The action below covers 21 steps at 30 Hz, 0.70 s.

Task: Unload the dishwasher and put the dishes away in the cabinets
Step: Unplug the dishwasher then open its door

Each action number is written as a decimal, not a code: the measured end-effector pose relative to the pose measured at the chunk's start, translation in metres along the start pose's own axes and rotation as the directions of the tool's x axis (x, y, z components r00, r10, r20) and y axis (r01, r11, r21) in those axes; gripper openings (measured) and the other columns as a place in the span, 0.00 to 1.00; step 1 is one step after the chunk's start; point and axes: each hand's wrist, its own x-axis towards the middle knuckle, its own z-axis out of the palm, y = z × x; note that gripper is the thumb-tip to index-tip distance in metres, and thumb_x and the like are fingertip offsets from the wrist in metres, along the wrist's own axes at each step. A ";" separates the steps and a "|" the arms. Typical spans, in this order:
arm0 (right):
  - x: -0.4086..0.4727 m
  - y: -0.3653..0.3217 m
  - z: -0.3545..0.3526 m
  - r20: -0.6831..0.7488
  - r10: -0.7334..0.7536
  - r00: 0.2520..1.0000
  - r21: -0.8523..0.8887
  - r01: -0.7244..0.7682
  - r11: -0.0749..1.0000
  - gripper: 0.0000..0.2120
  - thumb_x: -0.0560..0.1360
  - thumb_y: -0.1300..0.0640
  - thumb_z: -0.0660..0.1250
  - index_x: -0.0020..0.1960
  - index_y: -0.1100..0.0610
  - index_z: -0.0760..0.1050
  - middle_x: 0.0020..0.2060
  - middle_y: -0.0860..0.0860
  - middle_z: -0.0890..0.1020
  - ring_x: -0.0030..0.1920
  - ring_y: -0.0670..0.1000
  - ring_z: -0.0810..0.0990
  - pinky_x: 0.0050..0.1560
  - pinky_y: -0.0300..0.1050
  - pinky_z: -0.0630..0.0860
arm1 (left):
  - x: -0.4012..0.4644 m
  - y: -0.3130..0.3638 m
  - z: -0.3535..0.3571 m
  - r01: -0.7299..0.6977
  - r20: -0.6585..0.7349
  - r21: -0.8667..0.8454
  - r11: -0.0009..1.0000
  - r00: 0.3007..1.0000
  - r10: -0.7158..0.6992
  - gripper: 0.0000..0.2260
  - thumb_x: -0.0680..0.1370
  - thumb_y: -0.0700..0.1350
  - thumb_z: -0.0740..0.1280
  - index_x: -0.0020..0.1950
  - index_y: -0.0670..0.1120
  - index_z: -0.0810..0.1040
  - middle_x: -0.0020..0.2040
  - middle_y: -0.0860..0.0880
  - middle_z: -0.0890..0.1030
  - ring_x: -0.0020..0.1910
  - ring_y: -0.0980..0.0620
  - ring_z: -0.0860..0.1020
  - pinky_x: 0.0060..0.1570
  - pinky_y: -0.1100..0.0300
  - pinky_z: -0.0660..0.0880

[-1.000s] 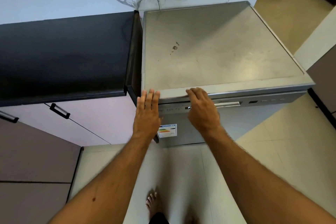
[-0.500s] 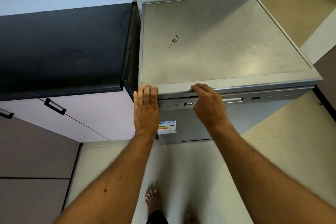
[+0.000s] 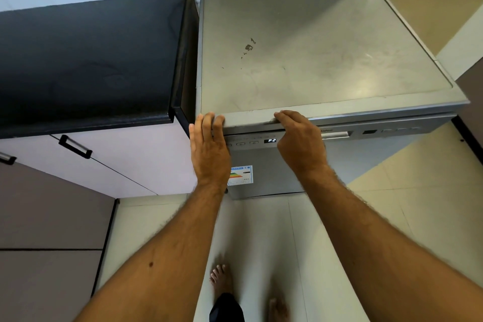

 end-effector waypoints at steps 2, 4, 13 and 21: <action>0.000 0.001 0.001 0.006 -0.003 1.000 -0.003 0.003 1.000 0.20 0.69 0.76 0.67 0.59 0.66 0.80 0.54 0.61 0.84 0.52 0.61 0.84 0.56 0.52 0.80 | 0.000 0.002 0.000 0.018 -0.013 -0.013 1.000 1.000 -0.018 0.32 0.71 0.34 0.71 0.70 0.50 0.62 0.69 0.48 0.64 0.70 0.47 0.62 0.68 0.38 0.67; 0.000 0.002 0.001 0.012 -0.003 1.000 -0.004 0.003 1.000 0.20 0.69 0.76 0.67 0.60 0.66 0.80 0.55 0.61 0.83 0.53 0.60 0.84 0.57 0.51 0.79 | 0.000 0.003 0.000 0.022 -0.013 -0.015 1.000 1.000 -0.023 0.32 0.71 0.34 0.71 0.69 0.50 0.62 0.69 0.47 0.64 0.70 0.47 0.62 0.68 0.38 0.67; 0.003 -0.012 -0.009 0.111 0.058 0.992 -0.009 -0.057 0.998 0.19 0.73 0.74 0.64 0.63 0.65 0.79 0.58 0.60 0.82 0.57 0.59 0.82 0.61 0.47 0.76 | 0.002 0.009 -0.019 -0.030 0.153 0.154 0.988 0.988 0.006 0.32 0.69 0.33 0.68 0.71 0.47 0.62 0.69 0.45 0.66 0.71 0.44 0.64 0.76 0.42 0.55; 0.021 -0.031 -0.028 0.340 0.170 0.925 -0.136 -0.131 0.982 0.13 0.74 0.68 0.64 0.58 0.62 0.77 0.55 0.58 0.79 0.55 0.57 0.77 0.53 0.46 0.74 | 0.033 0.023 -0.064 -0.055 0.441 0.185 0.981 0.897 -0.032 0.23 0.71 0.42 0.70 0.64 0.48 0.69 0.60 0.48 0.73 0.61 0.47 0.71 0.71 0.48 0.64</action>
